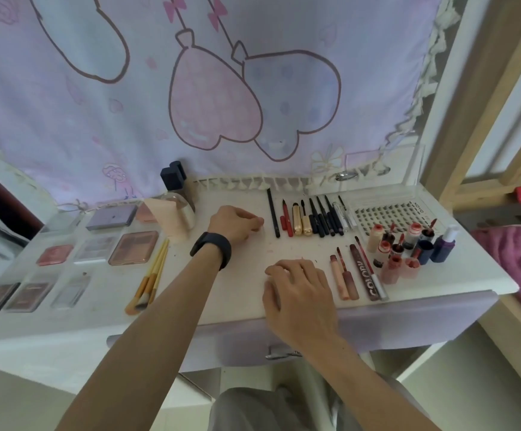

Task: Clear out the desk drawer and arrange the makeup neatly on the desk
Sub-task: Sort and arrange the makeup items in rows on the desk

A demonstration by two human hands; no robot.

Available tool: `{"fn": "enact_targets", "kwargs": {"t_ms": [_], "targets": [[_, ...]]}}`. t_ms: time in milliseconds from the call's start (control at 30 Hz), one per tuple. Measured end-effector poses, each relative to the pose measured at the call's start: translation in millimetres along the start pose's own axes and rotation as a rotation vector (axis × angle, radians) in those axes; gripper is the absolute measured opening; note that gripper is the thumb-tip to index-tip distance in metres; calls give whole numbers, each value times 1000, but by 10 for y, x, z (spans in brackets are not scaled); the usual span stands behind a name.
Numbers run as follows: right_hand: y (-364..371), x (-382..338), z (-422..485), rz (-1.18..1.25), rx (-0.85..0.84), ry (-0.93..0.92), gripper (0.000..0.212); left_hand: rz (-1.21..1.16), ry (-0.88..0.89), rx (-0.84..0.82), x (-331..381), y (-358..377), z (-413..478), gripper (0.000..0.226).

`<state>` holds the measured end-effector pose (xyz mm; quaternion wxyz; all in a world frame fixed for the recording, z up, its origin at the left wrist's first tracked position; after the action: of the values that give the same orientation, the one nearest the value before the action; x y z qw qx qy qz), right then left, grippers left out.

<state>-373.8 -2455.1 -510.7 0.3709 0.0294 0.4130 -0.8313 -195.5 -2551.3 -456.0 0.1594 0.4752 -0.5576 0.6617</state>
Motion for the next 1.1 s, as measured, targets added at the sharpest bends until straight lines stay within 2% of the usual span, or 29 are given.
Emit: {"fn": "enact_targets", "kwargs": {"t_ms": [100, 300, 667, 867, 1100], "targets": [[14, -6, 6, -30, -34, -12, 22, 47, -19, 13, 3, 85, 121, 19], [40, -3, -17, -44, -44, -51, 33, 106, -3, 13, 9, 167, 224, 17], [26, -7, -25, -59, -77, -33, 37, 107, 2, 4, 13, 201, 247, 20], [24, -4, -36, -71, -59, -49, 36, 112, 5, 3, 50, 227, 238, 31], [50, 4, -48, -69, -24, -45, 35, 124, 5, 1, 63, 230, 244, 33]]}}
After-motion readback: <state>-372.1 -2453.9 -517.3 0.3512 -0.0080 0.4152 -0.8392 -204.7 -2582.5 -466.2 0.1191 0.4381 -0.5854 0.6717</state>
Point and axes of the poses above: each hand's wrist, its own z-axis towards the middle knuckle, its own y-axis out of the palm, x = y × z, the point moved 2 cm from there along z, towards the middle knuckle, and after that the axes turned 6 degrees about x, right-handed, at the moved point
